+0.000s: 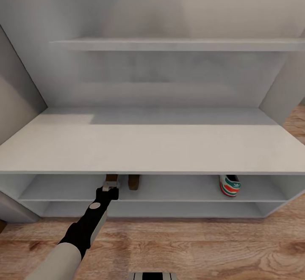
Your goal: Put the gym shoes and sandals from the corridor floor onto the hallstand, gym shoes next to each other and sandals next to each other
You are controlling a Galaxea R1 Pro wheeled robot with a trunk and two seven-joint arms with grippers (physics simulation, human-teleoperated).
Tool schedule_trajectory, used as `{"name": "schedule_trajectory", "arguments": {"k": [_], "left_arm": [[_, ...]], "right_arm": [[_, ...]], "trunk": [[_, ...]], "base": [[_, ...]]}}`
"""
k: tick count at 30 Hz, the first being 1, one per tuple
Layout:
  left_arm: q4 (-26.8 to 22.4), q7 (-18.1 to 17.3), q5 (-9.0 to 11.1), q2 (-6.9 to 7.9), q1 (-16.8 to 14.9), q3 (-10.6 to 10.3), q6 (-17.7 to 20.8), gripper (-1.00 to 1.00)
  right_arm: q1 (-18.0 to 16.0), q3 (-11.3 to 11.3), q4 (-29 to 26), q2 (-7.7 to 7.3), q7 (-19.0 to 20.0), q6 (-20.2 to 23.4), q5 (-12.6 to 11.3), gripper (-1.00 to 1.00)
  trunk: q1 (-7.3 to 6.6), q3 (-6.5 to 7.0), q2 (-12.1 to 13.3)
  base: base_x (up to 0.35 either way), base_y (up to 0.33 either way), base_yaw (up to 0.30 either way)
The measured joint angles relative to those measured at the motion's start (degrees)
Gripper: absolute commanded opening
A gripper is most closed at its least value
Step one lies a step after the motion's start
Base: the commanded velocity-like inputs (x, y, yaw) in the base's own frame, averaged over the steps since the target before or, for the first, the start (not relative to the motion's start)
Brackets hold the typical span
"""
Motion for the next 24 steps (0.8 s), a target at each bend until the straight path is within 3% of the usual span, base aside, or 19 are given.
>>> {"name": "schedule_trajectory", "arguments": {"k": [24], "left_arm": [[0.0, 0.0, 0.0, -0.05, 0.0, -0.71, -0.14, -1.0]], "right_arm": [[-0.01, 0.0, 0.02, 0.0, 0.0, 0.0, 0.0, -1.0]], "trunk": [[0.01, 0.0, 0.0]], "base": [[0.02, -0.005, 0.0]]}}
